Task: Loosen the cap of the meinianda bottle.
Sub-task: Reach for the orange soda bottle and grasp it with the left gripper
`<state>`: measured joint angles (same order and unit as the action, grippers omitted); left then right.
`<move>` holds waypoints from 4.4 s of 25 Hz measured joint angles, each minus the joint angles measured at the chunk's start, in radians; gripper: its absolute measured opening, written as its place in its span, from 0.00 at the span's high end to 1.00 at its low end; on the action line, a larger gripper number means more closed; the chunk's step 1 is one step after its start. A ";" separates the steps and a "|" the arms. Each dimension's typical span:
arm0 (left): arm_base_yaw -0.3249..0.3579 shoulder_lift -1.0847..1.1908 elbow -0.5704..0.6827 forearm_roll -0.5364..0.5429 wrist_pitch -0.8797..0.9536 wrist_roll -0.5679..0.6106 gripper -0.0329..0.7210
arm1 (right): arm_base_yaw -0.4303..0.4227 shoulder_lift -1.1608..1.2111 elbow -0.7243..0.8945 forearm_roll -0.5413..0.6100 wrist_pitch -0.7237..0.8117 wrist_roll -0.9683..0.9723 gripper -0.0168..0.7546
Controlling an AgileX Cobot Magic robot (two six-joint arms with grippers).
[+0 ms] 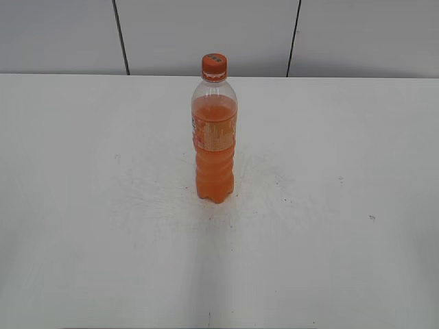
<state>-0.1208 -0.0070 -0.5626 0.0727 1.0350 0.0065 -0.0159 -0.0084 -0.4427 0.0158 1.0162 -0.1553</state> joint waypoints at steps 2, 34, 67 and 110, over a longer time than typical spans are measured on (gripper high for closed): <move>0.000 0.000 0.000 0.000 0.000 0.000 0.31 | 0.000 0.000 0.000 0.000 0.000 0.000 0.29; 0.000 0.000 0.000 0.000 0.000 0.000 0.31 | 0.000 0.000 0.000 0.000 0.000 0.000 0.29; 0.000 0.000 -0.014 0.030 -0.124 0.000 0.31 | 0.000 0.000 0.000 0.000 0.000 0.000 0.29; 0.000 1.359 0.053 0.423 -1.415 -0.200 0.17 | 0.000 0.000 0.000 0.000 0.000 0.000 0.29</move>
<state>-0.1208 1.3518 -0.5098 0.4959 -0.3796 -0.1940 -0.0159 -0.0087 -0.4427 0.0158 1.0162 -0.1553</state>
